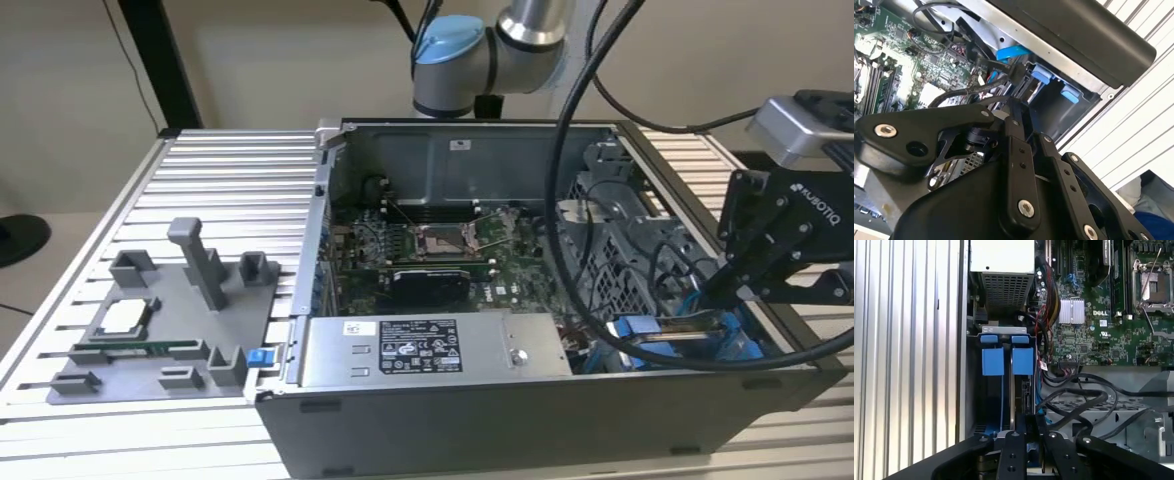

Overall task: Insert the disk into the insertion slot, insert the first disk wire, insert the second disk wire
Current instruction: 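Insert the first disk wire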

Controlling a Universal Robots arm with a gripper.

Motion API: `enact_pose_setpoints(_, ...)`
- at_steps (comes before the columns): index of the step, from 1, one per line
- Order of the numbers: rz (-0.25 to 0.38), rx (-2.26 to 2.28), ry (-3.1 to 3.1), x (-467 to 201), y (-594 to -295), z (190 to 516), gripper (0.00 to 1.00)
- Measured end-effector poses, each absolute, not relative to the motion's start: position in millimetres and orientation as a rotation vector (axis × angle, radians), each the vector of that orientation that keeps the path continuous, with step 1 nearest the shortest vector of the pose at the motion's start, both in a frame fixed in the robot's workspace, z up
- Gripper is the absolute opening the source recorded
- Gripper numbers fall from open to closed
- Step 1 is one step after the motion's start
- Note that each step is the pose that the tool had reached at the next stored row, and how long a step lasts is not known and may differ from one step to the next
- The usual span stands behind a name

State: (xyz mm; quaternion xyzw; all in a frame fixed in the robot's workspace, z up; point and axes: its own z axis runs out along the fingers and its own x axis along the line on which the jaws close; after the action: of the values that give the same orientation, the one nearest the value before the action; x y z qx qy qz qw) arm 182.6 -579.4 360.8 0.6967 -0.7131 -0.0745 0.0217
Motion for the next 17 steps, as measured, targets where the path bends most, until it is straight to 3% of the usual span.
enact_pose_setpoints(17, -0.232, 2.158, -2.21, 184.8, -579.4, 356.5, 0.0)
